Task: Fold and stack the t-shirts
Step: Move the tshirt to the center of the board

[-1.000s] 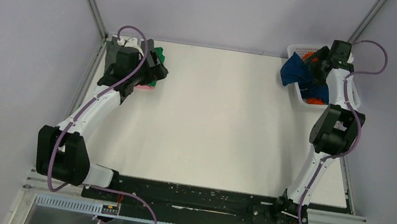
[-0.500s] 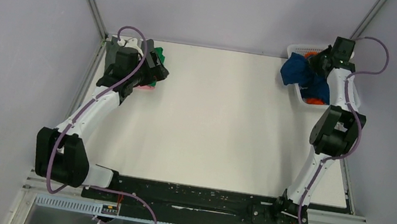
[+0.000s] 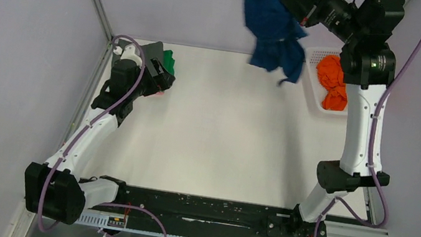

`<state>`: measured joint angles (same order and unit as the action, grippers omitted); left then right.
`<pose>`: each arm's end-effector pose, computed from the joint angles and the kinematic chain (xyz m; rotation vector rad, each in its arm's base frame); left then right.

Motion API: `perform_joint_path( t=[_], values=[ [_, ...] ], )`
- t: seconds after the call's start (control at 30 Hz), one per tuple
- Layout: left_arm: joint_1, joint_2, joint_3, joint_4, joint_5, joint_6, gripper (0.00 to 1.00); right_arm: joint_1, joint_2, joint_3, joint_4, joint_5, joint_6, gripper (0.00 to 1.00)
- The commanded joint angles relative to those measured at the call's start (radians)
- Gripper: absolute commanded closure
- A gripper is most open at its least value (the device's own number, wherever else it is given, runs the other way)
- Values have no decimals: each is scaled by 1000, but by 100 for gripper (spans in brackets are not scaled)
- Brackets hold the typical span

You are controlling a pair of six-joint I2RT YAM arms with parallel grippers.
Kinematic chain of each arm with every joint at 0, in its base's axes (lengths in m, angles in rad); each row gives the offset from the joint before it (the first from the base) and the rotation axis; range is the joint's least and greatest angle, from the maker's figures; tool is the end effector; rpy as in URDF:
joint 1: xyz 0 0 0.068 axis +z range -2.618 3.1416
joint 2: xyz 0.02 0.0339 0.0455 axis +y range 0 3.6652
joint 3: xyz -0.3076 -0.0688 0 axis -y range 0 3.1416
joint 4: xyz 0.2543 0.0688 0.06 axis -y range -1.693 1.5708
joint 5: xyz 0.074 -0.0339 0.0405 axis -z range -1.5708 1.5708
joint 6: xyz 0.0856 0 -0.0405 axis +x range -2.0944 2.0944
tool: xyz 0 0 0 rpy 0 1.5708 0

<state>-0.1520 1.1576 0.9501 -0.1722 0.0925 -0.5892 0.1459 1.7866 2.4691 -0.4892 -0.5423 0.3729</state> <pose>0.3009 -0.0541 0.3425 -0.3711 1.9587 -0.5750 0.3794 0.1004 0.6492 -0.3061 1.4211 0.7992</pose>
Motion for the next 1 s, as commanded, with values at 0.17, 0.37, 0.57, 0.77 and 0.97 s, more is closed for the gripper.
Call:
perform_joint_path(
  t=[0.17, 0.37, 0.57, 0.77, 0.97],
  values=[
    [2, -145, -47, -79, -145, -28, 1, 89, -155, -189, -89, -92, -143, 100],
    [2, -207, -92, -214, -194, -61, 1, 37, -359, -874, 11, 210, -168, 97],
    [2, -171, -131, -305, -135, -82, 1, -66, -409, -1324, 66, 580, -87, 5],
    [-62, -87, -168, -325, 23, -91, 1, -51, -520, -1477, 37, 731, 17, 1],
    [-274, -20, -189, -449, -26, -133, 7, 100, -582, -1569, 1, 671, 22, 4]
  ],
)
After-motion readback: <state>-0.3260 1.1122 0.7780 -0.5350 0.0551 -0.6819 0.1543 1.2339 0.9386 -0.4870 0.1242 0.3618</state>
